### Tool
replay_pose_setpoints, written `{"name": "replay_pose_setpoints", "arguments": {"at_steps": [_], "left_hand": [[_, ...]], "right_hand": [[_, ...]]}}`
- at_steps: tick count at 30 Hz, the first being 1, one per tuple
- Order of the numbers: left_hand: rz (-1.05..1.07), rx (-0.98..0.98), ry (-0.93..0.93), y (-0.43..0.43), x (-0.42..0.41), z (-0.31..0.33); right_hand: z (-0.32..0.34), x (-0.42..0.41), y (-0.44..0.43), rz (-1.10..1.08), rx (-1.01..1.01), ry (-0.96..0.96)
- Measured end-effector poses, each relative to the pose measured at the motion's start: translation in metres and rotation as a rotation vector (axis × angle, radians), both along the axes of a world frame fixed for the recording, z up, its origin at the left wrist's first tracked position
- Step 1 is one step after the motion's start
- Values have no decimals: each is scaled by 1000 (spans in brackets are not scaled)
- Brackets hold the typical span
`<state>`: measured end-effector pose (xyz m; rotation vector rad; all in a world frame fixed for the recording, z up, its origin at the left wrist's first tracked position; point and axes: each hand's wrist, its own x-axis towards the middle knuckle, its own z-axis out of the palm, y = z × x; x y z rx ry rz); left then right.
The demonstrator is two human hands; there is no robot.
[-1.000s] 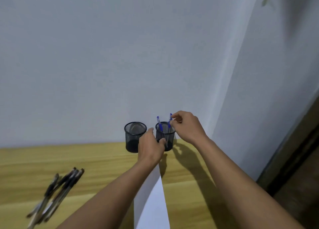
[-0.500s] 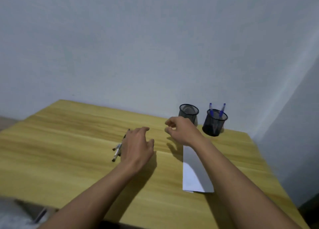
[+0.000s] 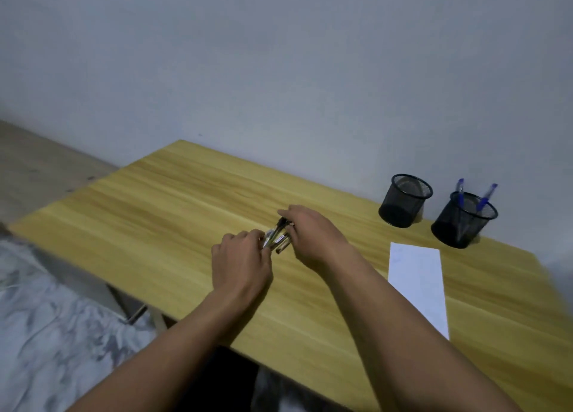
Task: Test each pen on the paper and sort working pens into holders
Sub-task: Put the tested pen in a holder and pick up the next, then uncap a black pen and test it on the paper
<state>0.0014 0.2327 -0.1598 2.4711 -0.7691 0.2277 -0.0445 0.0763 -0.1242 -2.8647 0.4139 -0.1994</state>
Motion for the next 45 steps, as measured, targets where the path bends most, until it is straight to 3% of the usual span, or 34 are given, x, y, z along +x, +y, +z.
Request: {"name": "replay_pose_setpoints", "arguments": {"at_steps": [6, 13, 17, 23, 26, 29, 35, 45], "left_hand": [[-58, -108, 60, 0, 6, 2], [-104, -374, -26, -7, 11, 25], [-116, -559, 56, -22, 11, 49], [-380, -535, 407, -62, -11, 65], [-496, -553, 520, -82, -23, 69], [-538, -605, 539, -97, -35, 76], [-676, -562, 640, -116, -43, 86], [-711, -437, 745, -146, -34, 93]], "right_hand": [[-9, 7, 3, 47, -101, -20], [5, -1, -7, 2, -247, -165], [27, -21, -11, -169, 40, -369], [43, -67, -14, -410, 718, -693], [54, -94, -17, -440, 1054, -845], [59, -115, -19, -468, 1251, -915], [59, -144, -38, -491, 1289, -972], [57, -146, -55, -545, 1279, -988]]}}
